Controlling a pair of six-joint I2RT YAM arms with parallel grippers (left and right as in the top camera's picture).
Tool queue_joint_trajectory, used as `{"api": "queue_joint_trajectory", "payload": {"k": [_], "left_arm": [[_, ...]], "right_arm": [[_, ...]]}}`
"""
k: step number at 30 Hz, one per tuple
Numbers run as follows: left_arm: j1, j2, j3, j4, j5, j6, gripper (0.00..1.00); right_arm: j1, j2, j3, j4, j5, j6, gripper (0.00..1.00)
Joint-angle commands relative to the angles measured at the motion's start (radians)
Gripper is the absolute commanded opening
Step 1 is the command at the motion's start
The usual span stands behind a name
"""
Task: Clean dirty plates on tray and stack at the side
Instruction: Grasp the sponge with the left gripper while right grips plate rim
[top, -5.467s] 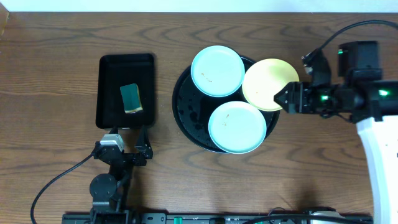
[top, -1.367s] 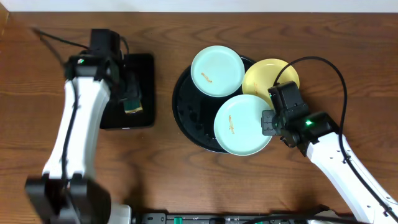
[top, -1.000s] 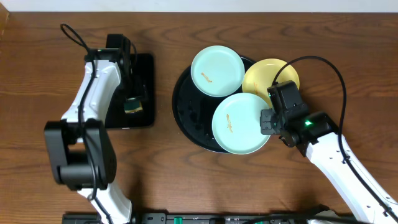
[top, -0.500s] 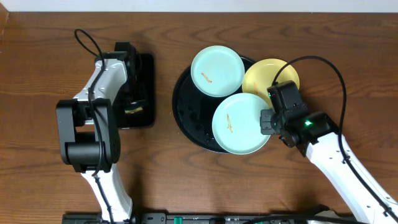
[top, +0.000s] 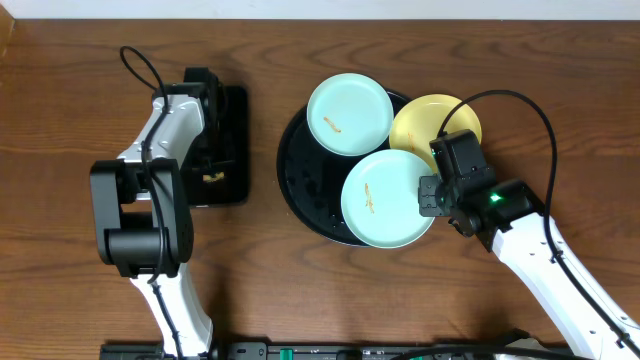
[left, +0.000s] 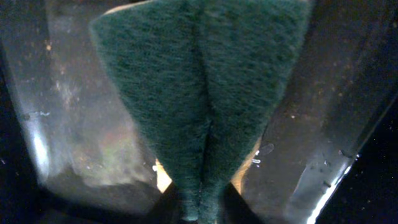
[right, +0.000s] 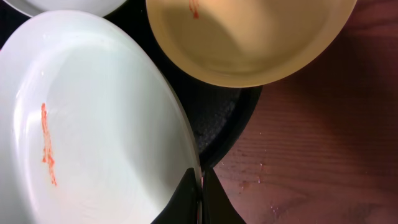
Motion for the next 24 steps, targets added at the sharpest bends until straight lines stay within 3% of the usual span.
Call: {"api": "queue_joint_trajectory", "payload": {"k": [1, 5, 11, 18, 19, 20, 24], "left_arm": [[0.024, 0.011, -0.003, 0.016, -0.003, -0.006, 0.71], [0.039, 0.011, -0.003, 0.056, -0.003, -0.036, 0.82], [0.044, 0.011, -0.003, 0.190, -0.003, -0.068, 0.82], [0.043, 0.031, -0.006, 0.226, -0.003, -0.112, 0.80], [0.043, 0.035, -0.006, 0.226, -0.003, -0.112, 0.77], [0.043, 0.045, -0.007, 0.226, -0.003, -0.112, 0.58], [0.043, 0.051, -0.007, 0.230, -0.003, -0.107, 0.26]], "right_arm": [[0.005, -0.006, 0.002, 0.002, 0.000, -0.011, 0.01], [0.005, -0.006, 0.002, 0.003, 0.000, -0.011, 0.01], [0.005, -0.006, 0.002, 0.003, 0.000, -0.011, 0.01], [0.005, -0.006, 0.002, 0.008, 0.000, -0.011, 0.01], [0.005, -0.006, 0.002, 0.010, 0.000, -0.011, 0.01], [0.005, -0.006, 0.002, 0.015, 0.000, -0.011, 0.01], [0.005, -0.006, 0.002, 0.022, 0.000, -0.011, 0.01]]}}
